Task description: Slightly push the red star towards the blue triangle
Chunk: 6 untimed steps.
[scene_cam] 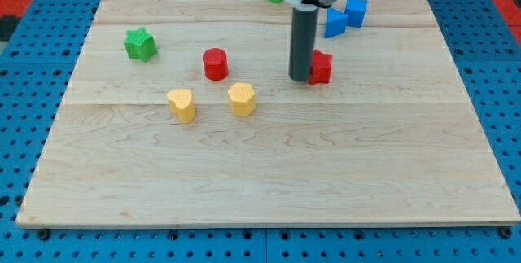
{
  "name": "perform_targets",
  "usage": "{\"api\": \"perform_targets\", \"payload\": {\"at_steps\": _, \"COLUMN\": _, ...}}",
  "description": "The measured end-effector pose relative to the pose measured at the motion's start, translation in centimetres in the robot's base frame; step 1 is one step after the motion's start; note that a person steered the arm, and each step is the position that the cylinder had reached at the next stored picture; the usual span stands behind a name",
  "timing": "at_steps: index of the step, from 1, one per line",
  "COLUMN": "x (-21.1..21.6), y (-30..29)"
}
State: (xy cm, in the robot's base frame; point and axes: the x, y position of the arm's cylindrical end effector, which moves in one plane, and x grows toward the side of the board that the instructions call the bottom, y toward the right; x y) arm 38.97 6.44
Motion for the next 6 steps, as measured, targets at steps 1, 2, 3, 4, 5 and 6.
{"api": "perform_targets", "payload": {"at_steps": 1, "x": -1.7, "y": 0.5}}
{"api": "perform_targets", "payload": {"at_steps": 2, "x": 1.0, "y": 0.5}}
{"api": "perform_targets", "payload": {"at_steps": 3, "x": 1.9, "y": 0.9}}
{"api": "perform_targets", "payload": {"at_steps": 4, "x": 0.9, "y": 2.4}}
{"api": "perform_targets", "payload": {"at_steps": 5, "x": -0.3, "y": 4.9}}
{"api": "perform_targets", "payload": {"at_steps": 6, "x": -3.3, "y": 2.9}}
